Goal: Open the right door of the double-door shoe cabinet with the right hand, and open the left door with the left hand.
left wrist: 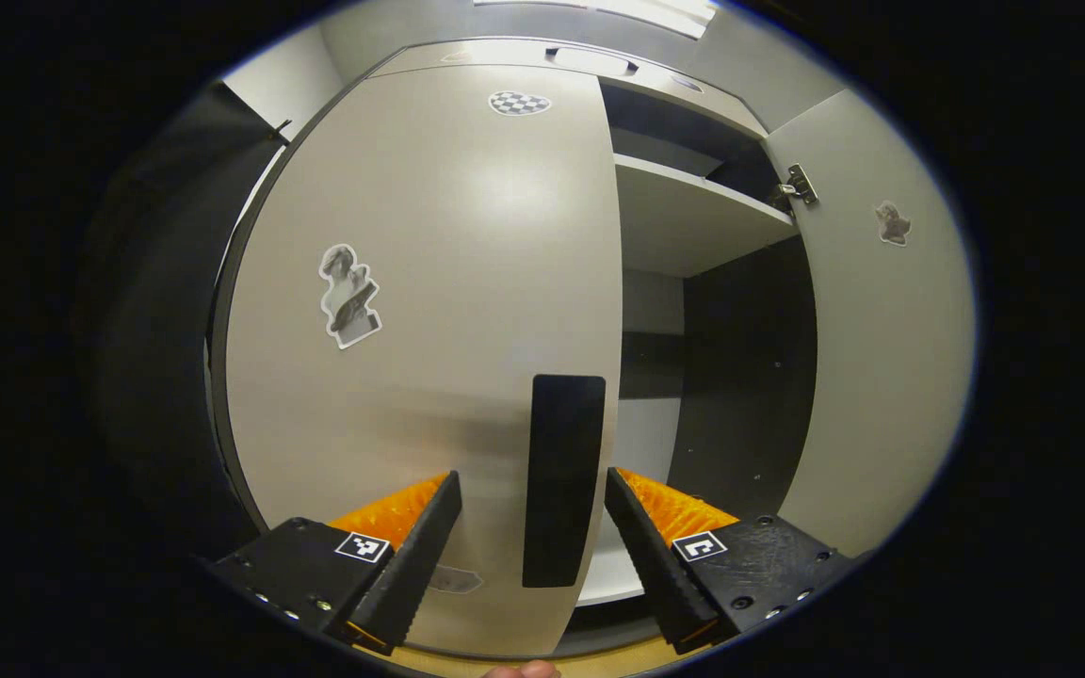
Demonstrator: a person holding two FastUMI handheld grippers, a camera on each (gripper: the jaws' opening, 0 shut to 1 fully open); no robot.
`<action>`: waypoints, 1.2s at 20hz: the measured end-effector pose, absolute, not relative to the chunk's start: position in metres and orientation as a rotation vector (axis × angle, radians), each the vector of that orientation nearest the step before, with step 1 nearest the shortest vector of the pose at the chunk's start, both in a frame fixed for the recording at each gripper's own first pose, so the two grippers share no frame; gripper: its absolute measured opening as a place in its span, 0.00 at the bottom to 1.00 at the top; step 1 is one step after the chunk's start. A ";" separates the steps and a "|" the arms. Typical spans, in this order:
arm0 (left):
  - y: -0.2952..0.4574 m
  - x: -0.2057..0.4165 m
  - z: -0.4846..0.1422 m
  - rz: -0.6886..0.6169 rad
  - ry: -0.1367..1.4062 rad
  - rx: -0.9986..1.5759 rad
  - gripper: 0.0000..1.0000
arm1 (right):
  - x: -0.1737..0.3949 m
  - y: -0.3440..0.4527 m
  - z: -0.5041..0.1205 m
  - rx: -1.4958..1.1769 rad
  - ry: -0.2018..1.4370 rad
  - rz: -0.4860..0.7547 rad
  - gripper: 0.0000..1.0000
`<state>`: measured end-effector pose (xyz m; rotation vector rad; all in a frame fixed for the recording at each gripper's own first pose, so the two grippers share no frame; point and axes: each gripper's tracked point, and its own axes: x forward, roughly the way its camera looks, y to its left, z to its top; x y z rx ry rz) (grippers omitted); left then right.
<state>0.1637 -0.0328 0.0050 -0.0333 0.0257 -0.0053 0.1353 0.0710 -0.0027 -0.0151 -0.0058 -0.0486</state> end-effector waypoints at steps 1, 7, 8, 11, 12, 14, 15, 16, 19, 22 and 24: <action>-0.030 0.165 0.004 0.006 0.030 -0.032 0.92 | 0.136 0.071 -0.004 -0.016 -0.002 -0.052 0.84; -0.026 0.166 0.003 0.035 0.037 -0.017 0.89 | 0.135 0.071 -0.003 -0.021 -0.005 -0.047 0.81; -0.026 0.166 0.002 0.042 0.041 -0.005 0.89 | 0.136 0.072 -0.003 -0.020 -0.006 -0.044 0.84; -0.025 0.168 0.002 0.056 0.039 0.010 0.80 | 0.136 0.072 -0.003 -0.017 -0.006 -0.042 0.83; -0.025 0.165 0.000 0.053 0.052 0.008 0.87 | 0.136 0.072 -0.003 -0.016 -0.007 -0.041 0.84; -0.033 0.167 0.000 0.039 0.052 0.005 0.71 | 0.136 0.072 -0.003 -0.017 -0.005 -0.040 0.81; -0.040 0.168 0.001 0.023 0.049 0.003 0.50 | 0.136 0.072 -0.004 -0.015 -0.003 -0.039 0.81; -0.043 0.165 0.003 0.031 0.044 0.001 0.42 | 0.136 0.072 -0.005 -0.010 0.001 -0.038 0.81; -0.042 0.168 0.001 0.034 0.031 0.021 0.22 | 0.135 0.072 -0.008 0.007 0.005 -0.035 0.81; -0.043 0.169 0.003 0.002 0.005 0.028 0.22 | 0.136 0.072 -0.008 0.005 0.006 -0.037 0.81; -0.043 0.168 0.001 -0.012 0.015 0.040 0.06 | 0.136 0.073 -0.006 0.005 0.004 -0.033 0.81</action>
